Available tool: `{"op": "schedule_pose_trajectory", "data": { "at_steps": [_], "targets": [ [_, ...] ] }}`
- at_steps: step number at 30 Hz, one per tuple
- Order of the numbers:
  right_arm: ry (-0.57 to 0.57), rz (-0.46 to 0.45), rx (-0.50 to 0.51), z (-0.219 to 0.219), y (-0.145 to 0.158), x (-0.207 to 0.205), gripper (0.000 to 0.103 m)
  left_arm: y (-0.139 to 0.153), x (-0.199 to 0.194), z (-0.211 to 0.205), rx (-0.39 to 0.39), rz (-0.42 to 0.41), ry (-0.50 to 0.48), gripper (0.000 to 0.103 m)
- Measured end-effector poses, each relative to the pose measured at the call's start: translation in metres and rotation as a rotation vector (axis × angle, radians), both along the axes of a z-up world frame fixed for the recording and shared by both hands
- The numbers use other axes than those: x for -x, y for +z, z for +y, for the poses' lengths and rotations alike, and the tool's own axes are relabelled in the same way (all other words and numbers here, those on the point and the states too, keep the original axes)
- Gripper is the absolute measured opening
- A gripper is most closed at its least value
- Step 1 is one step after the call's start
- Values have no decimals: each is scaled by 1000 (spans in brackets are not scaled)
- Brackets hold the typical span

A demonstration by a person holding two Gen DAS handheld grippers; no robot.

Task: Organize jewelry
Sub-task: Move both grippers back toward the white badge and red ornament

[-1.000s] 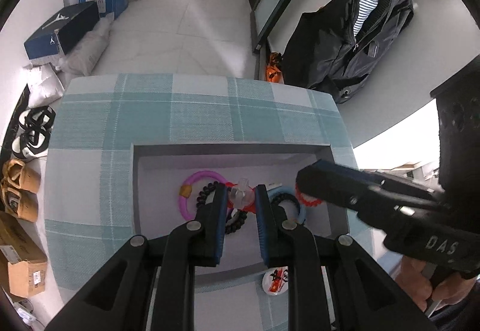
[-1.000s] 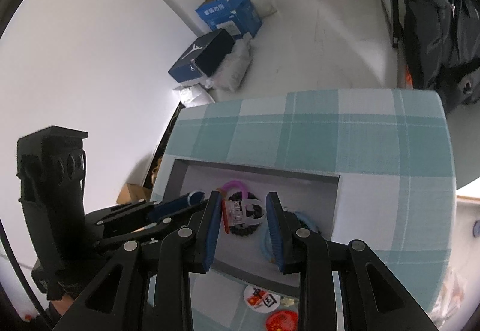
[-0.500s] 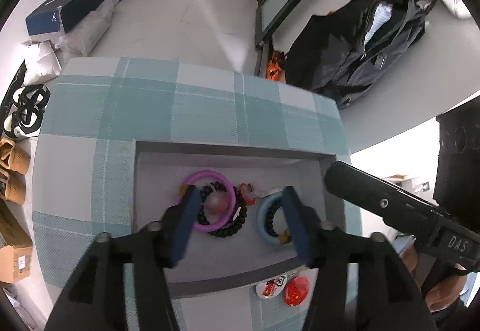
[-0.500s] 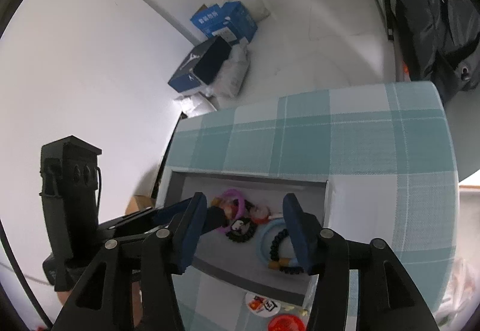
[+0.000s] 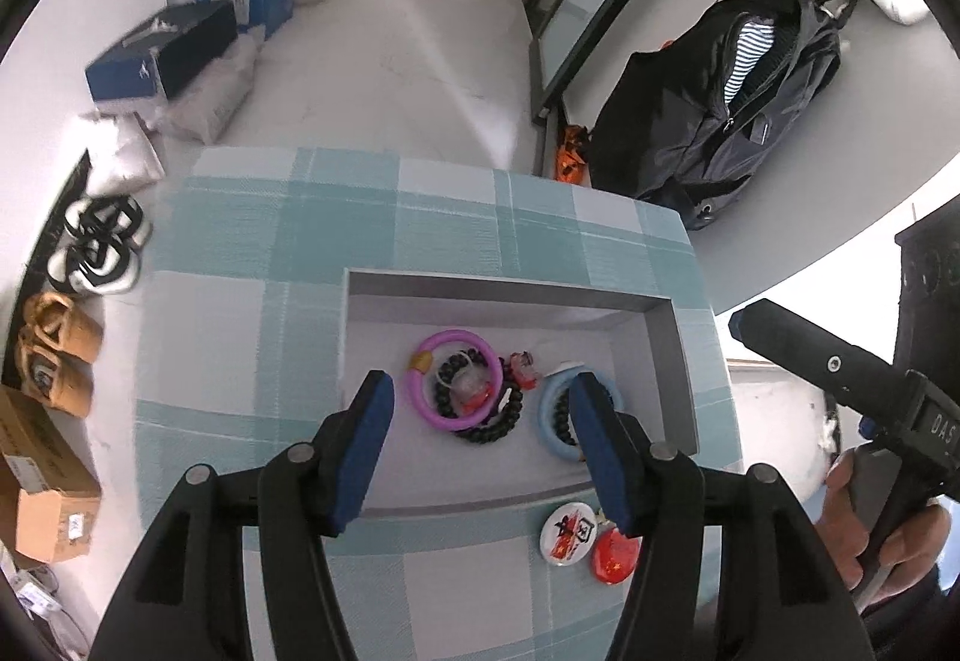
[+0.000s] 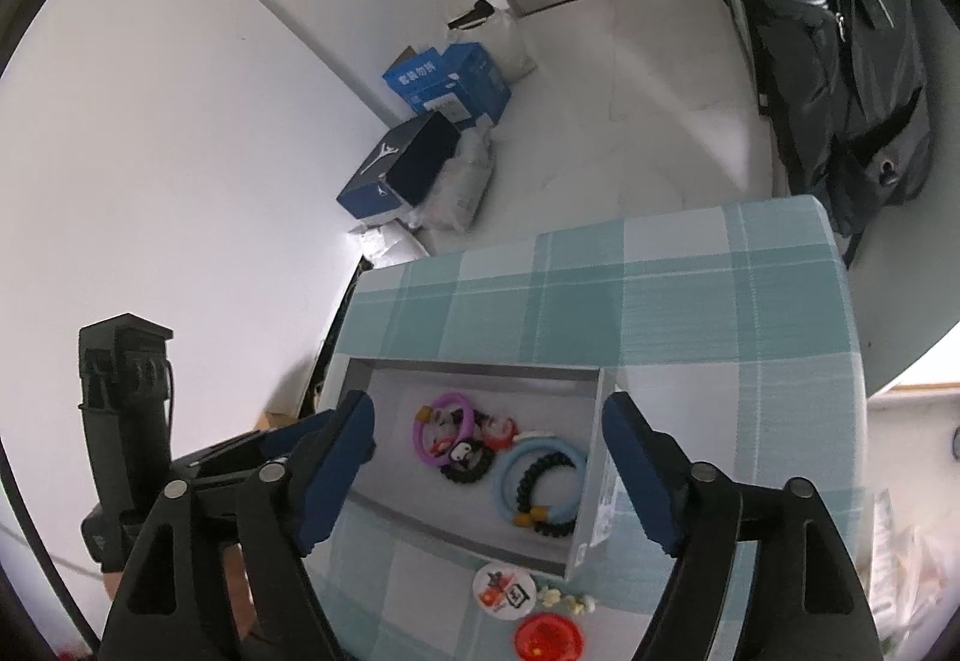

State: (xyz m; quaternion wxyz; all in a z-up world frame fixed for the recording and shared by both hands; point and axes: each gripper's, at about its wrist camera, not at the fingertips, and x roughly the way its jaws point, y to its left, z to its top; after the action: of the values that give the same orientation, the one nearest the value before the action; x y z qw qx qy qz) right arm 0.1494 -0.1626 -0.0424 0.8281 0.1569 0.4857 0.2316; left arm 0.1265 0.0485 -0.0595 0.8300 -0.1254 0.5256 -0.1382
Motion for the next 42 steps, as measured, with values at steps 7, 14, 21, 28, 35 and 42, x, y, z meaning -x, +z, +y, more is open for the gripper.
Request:
{"op": "schedule_pose_trajectory", "data": {
  "at_steps": [7, 14, 21, 28, 35, 42],
  "targets": [
    [-12, -34, 2, -11, 4, 23, 85, 4, 22, -19, -30, -51, -61, 56],
    [-38, -126, 130, -22, 8, 58, 85, 5, 58, -56, -89, -91, -236, 56],
    [-73, -127, 167, -41, 2, 84, 85, -3, 75, -65, -95, -78, -283, 56],
    [-39, -52, 153, -32, -28, 107, 84, -19, 84, -67, -115, -32, -293, 56],
    [50, -10, 213, -11, -54, 114, 78, -41, 86, -54, -152, 43, -272, 56],
    [119, 20, 272, 8, -76, 115, 73, -48, 83, -38, -159, 72, -216, 56]
  ]
}}
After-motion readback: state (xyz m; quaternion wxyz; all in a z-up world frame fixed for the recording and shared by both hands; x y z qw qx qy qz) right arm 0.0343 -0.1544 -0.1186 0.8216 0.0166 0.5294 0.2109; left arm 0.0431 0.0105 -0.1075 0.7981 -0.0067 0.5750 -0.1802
